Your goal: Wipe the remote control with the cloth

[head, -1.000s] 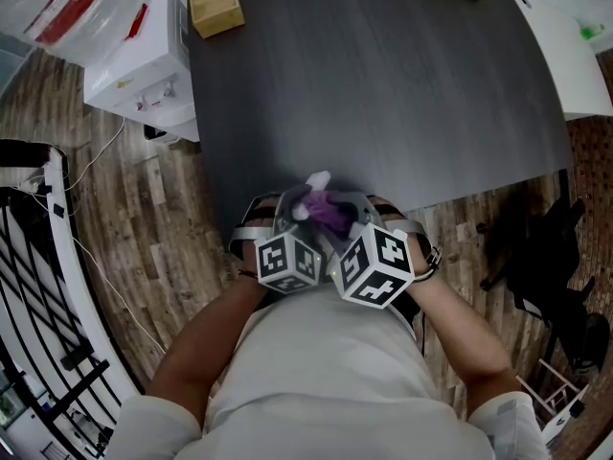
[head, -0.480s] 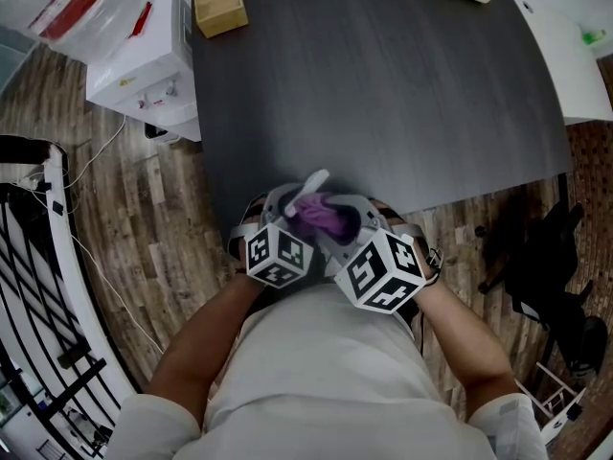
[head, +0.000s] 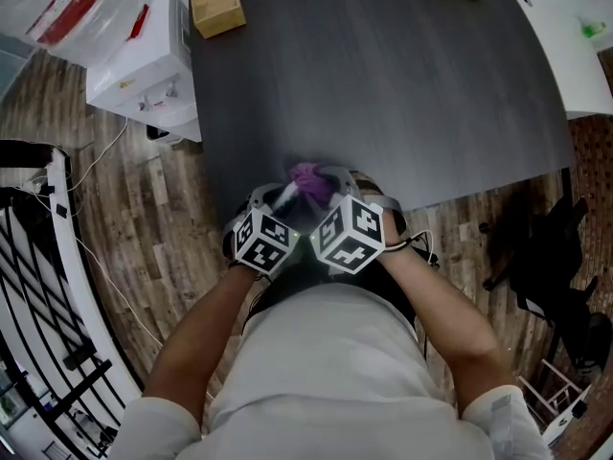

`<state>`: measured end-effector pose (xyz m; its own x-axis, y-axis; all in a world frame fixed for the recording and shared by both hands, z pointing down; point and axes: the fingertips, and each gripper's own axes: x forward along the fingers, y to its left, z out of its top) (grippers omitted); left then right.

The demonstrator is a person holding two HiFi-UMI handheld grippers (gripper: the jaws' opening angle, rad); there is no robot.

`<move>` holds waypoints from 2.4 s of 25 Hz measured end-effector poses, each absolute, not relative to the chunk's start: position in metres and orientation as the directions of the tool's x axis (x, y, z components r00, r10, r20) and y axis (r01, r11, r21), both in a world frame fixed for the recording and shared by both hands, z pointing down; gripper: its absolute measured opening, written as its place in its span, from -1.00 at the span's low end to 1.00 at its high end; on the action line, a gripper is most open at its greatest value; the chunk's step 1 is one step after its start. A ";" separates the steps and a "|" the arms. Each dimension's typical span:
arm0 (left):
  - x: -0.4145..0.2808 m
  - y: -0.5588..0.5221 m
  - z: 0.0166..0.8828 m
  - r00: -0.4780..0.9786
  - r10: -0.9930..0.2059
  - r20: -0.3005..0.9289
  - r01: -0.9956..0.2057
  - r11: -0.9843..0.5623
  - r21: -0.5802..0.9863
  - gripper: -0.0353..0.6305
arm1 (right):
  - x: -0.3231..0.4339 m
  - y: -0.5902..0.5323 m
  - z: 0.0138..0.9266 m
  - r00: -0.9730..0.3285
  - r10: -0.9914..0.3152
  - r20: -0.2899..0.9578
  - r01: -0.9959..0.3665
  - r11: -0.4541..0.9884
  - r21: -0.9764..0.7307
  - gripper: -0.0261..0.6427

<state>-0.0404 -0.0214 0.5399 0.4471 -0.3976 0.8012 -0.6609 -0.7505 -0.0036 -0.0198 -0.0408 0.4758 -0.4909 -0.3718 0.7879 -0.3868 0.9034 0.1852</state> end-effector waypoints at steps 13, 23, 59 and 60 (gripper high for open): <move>-0.024 -0.031 0.525 0.739 -0.289 0.608 -0.668 -0.426 0.610 -0.56 | 0.028 -0.062 0.476 -0.450 -0.498 0.742 -0.640 0.759 0.121 -0.54; -0.009 -0.026 0.501 0.828 -0.308 0.469 -0.561 -0.414 0.717 -0.57 | 0.011 -0.079 0.454 -0.425 -0.540 0.727 -0.483 0.814 0.323 -0.54; -0.059 -0.024 0.526 0.642 -0.373 0.670 -0.741 -0.527 0.416 -0.25 | 0.005 -0.034 0.517 -0.472 -0.298 0.830 -0.620 0.781 -0.072 -0.53; -0.060 -0.021 0.527 0.642 -0.373 0.670 -0.742 -0.523 0.419 -0.25 | 0.005 -0.033 0.517 -0.477 -0.301 0.826 -0.633 0.769 -0.085 -0.53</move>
